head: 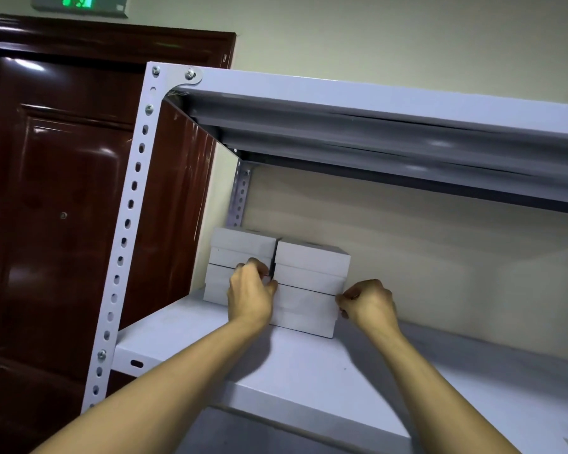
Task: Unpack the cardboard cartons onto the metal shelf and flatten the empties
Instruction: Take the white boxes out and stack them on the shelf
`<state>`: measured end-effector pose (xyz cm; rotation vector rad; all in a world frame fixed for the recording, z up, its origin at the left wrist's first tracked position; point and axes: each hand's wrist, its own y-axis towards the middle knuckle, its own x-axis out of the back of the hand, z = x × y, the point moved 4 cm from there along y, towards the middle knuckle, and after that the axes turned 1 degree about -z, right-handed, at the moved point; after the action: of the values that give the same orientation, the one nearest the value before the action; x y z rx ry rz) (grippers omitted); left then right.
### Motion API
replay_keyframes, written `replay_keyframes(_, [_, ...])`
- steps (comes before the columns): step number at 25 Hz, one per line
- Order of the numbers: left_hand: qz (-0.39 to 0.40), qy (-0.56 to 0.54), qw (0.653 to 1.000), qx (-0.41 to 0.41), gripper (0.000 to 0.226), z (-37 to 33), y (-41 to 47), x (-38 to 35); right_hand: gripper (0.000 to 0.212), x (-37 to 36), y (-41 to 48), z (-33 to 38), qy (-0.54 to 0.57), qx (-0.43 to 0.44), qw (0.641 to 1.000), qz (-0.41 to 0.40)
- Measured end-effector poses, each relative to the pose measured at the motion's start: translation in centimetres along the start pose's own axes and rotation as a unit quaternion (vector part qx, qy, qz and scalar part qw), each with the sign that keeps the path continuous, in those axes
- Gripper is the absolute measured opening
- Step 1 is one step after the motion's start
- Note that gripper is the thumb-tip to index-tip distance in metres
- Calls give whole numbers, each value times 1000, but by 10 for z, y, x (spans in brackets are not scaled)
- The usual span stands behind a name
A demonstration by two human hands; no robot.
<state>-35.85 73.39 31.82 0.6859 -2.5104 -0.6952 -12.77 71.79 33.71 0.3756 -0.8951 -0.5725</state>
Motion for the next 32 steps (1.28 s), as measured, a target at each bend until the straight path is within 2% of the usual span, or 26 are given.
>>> replay_keyframes(2, [50, 27, 998, -36, 18, -3, -1, -7, 19, -5, 4, 0, 2, -10, 1000, -8])
replay_keyframes(4, [113, 71, 989, -62, 30, -4, -6, -14, 19, -10, 6, 0, 7, -21, 1000, -14])
replay_keyframes(7, [151, 112, 979, -78, 40, 0, -7, -18, 19, -16, 9, 2, 9, -34, 999, -12])
replay_keyframes(11, [197, 149, 965, -91, 39, 7, -3, -24, 20, -15, 12, 5, 26, -73, 997, 3])
replay_keyframes(15, [227, 172, 954, -90, 39, 13, -1, -31, 17, -16, 12, 8, 28, -95, 995, 26])
replay_keyframes(22, [259, 181, 943, -102, 42, 16, 2, -35, 21, -19, 7, 11, -16, -43, 997, 59])
replay_keyframes(26, [281, 207, 931, -103, 49, 17, -3, -32, 15, -23, -4, 14, -45, -23, 995, 90])
replay_keyframes(29, [276, 213, 931, -113, 49, 16, -10, -23, 41, -23, -14, 16, -47, -20, 994, 95])
replay_keyframes(32, [264, 225, 929, -126, 49, 13, -18, -10, 54, -23, -27, 21, -41, -1, 995, 87])
